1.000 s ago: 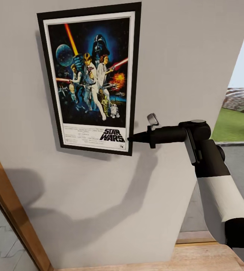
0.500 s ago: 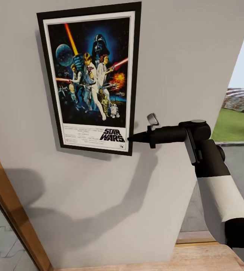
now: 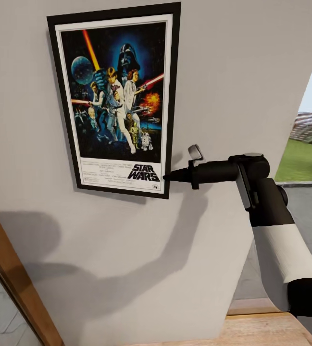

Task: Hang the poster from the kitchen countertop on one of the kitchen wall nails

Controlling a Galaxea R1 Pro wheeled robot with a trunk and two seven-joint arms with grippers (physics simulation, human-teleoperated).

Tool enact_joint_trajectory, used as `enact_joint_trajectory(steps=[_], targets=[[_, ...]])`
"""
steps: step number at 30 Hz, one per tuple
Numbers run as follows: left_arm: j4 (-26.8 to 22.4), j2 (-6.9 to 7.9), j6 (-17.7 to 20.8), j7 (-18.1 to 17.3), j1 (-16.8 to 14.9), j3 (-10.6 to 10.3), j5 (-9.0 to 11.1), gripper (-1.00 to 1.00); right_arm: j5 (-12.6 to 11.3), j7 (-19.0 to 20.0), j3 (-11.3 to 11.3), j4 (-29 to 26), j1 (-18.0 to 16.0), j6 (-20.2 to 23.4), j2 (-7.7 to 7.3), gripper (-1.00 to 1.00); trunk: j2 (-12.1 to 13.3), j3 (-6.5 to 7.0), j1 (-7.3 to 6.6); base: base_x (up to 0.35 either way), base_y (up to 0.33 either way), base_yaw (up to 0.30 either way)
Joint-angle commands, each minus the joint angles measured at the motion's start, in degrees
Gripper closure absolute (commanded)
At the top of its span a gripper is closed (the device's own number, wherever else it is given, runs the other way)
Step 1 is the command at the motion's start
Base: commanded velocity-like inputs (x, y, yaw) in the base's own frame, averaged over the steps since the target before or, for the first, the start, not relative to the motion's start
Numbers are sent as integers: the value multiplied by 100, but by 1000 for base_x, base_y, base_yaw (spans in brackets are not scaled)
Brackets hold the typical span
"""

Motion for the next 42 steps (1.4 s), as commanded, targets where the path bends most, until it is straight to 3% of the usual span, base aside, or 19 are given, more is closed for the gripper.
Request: enact_joint_trajectory(steps=[1,42], targets=[[-5,-1,-8,-11,2,5,16,-100,7,36,4,-1,-3,82,-3,100,-5,-3,2,3,0,0],[-17,-1,-8,-11,2,5,16,-100,7,36,4,-10,-3,78,-3,100,-5,-3,2,26,0,0]])
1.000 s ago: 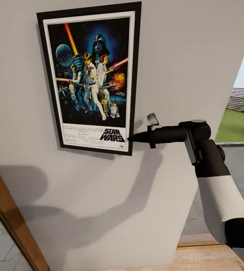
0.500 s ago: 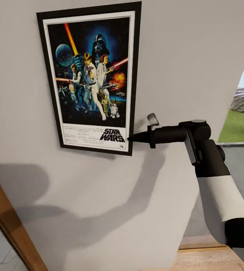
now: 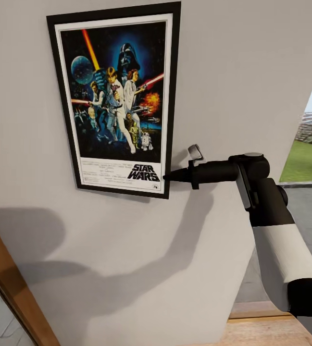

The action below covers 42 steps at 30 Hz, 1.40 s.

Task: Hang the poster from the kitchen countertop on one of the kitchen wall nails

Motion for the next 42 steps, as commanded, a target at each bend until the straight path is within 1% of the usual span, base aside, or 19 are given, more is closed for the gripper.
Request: enact_joint_trajectory(steps=[1,39,41,42], targets=[[-5,-1,-8,-11,2,5,16,-100,7,36,4,-1,-3,82,-3,100,-5,-3,2,0,0,0],[-5,-1,-8,-11,2,5,16,-100,-3,30,33,-29,-1,61,-8,100,-5,-3,2,0,0,0],[-5,-1,-8,-11,2,5,16,-100,-9,41,38,-41,6,37,-11,100,-5,-3,2,0,0,0],[-5,-1,-8,-11,2,5,16,-100,-7,44,35,-62,146,27,-11,100,-5,-3,2,0,0,0]])
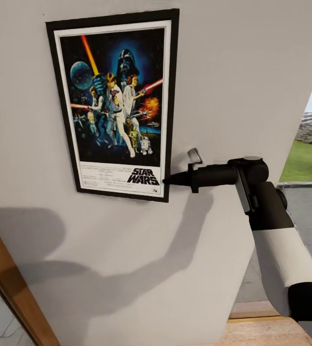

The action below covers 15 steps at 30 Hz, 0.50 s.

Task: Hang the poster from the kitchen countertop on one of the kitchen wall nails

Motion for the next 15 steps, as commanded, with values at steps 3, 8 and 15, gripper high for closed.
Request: enact_joint_trajectory(steps=[3,8,15], targets=[[-4,-1,-9,-11,2,5,16,-100,7,36,1,-23,108,75,-3,100,-5,-2,2,0,0,0],[-4,-1,-9,-11,2,5,16,-100,9,36,-1,-37,354,-148,-8,100,-5,-2,2,0,0,0],[-4,-1,-9,-11,2,5,16,-100,9,40,-1,-97,458,-182,-6,100,-5,-2,2,0,0,0]])
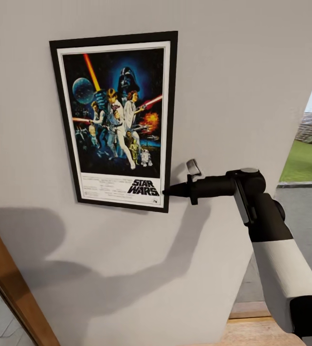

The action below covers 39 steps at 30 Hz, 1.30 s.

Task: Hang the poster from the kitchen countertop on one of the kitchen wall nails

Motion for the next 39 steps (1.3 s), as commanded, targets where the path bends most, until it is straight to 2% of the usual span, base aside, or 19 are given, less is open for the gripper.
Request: enact_joint_trajectory(steps=[1,39], targets=[[-4,-1,-8,-11,2,5,16,-100,6,34,4,-4,-1,81,-4,100,-5,-3,2,0,0,0],[-10,-1,-9,-11,2,8,16,-100,6,31,-34,-21,0,128,0,100,-5,-3,2,0,0,0]])
